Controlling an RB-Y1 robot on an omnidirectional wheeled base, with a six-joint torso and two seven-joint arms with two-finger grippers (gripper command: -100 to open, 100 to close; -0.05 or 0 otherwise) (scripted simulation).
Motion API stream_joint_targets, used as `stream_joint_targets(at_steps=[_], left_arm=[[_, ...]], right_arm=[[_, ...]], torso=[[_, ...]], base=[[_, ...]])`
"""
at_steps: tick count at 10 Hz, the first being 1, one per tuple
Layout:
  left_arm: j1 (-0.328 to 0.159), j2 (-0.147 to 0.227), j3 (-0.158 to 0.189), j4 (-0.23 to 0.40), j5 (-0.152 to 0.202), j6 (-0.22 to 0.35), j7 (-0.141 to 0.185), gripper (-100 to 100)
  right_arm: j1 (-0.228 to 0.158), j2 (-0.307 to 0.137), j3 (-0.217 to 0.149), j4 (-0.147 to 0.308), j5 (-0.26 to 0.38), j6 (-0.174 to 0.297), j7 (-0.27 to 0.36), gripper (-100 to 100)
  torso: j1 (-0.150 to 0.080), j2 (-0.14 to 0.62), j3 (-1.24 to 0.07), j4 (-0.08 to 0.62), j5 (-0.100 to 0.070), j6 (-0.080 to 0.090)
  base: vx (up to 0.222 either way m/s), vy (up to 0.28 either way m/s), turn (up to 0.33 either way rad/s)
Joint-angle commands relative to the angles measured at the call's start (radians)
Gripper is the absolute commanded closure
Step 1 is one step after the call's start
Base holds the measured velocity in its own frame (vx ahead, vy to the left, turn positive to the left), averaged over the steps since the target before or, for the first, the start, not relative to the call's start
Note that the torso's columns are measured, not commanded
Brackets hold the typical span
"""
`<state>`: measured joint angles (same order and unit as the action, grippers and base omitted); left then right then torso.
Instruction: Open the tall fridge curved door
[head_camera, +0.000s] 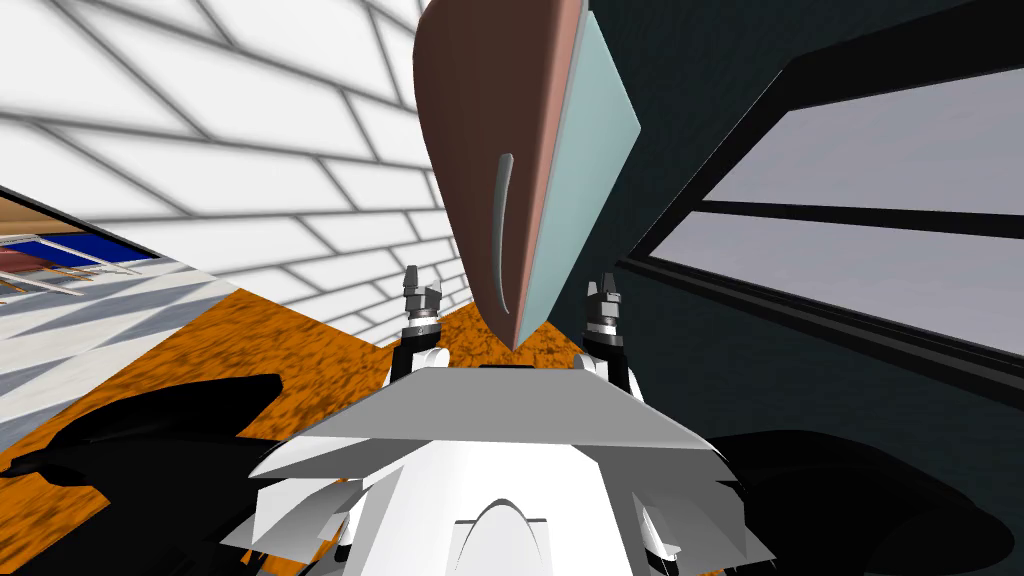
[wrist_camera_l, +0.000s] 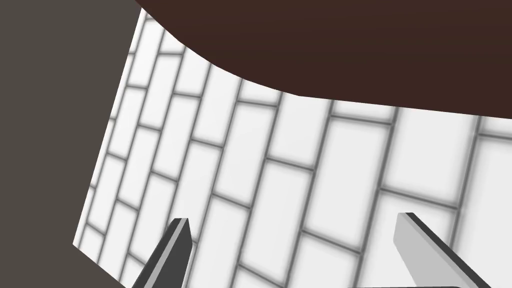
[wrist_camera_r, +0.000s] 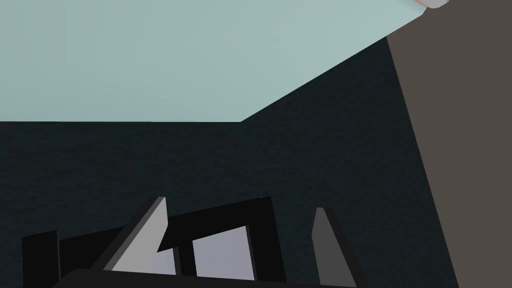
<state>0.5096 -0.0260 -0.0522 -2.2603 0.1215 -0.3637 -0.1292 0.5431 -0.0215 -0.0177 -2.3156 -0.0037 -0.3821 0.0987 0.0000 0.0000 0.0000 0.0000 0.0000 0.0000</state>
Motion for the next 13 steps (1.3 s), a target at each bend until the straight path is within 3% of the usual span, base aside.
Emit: stream_joint_targets(at_steps=[1, 9, 10, 13], left_arm=[[0.000, 0.000, 0.000, 0.000, 0.000, 0.000, 0.000, 0], [0.000, 0.000, 0.000, 0.000, 0.000, 0.000, 0.000, 0], [-0.003, 0.041, 0.000, 0.012, -0.003, -0.007, -0.002, -100], [-0.015, 0.119, 0.002, 0.057, -0.013, -0.031, -0.009, -100]], right_arm=[[0.000, 0.000, 0.000, 0.000, 0.000, 0.000, 0.000, 0], [0.000, 0.000, 0.000, 0.000, 0.000, 0.000, 0.000, 0], [0.000, 0.000, 0.000, 0.000, 0.000, 0.000, 0.000, 0], [0.000, 0.000, 0.000, 0.000, 0.000, 0.000, 0.000, 0]], torso=[[0.000, 0.040, -0.082, 0.041, 0.000, 0.000], [0.000, 0.618, -1.234, 0.617, 0.000, 0.000], [0.000, 0.691, -1.382, 0.691, 0.000, 0.000], [0.000, 0.736, -1.475, 0.737, 0.000, 0.000]], base=[[0.000, 0.000, 0.000], [0.000, 0.000, 0.000], [0.008, -0.009, 0.000], [0.012, -0.021, 0.000]])
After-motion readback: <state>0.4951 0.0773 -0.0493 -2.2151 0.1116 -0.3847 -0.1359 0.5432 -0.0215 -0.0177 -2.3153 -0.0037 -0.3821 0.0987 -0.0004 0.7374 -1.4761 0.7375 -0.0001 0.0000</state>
